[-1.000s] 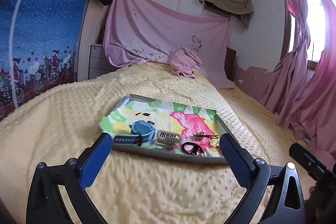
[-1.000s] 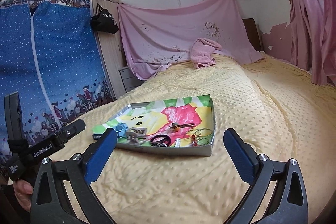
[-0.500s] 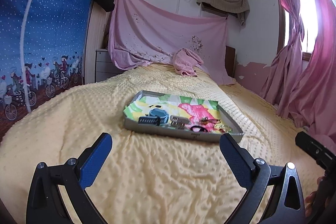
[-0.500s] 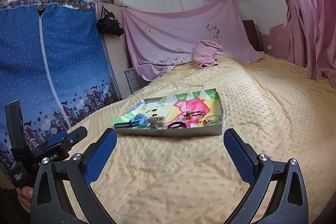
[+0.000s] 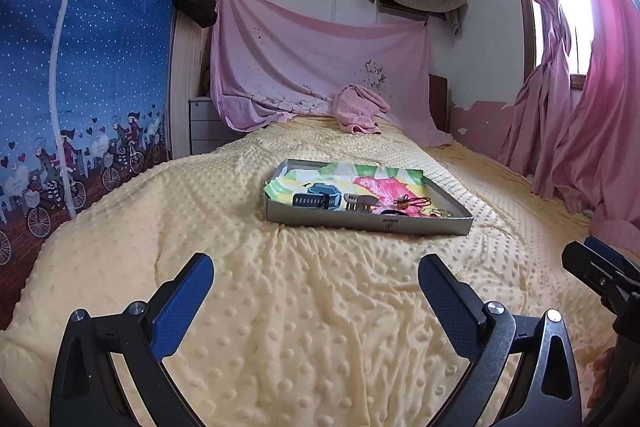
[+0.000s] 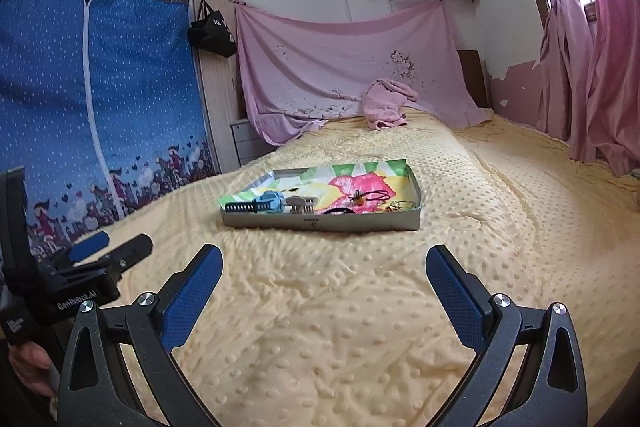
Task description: Organize jewelry
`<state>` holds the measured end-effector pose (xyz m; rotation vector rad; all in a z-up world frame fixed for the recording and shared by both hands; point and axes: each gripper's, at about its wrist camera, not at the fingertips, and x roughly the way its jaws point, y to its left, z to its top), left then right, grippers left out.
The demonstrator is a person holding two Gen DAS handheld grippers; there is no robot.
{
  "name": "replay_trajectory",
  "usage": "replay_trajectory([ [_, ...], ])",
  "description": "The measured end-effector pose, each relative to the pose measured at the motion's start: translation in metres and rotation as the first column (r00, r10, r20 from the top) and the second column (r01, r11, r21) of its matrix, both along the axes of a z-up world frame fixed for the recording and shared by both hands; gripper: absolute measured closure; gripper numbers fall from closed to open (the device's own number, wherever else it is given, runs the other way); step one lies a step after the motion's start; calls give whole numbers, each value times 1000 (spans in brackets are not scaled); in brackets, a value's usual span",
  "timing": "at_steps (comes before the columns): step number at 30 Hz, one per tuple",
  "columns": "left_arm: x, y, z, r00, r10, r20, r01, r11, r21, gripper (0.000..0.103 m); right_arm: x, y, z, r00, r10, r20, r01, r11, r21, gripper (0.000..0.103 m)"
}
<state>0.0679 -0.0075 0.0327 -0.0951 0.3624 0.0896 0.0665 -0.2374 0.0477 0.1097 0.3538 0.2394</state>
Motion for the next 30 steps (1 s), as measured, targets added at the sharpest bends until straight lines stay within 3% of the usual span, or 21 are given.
replay_trajectory([
  [10, -5, -6, -15, 1000, -15, -16, 16, 999, 38, 0, -5, -6, -6, 999, -34, -11, 34, 999, -41, 3],
  [30, -7, -2, -24, 999, -7, -35, 8, 999, 32, 0, -1, 0, -21, 998, -49, -50, 46, 997, -58, 3],
])
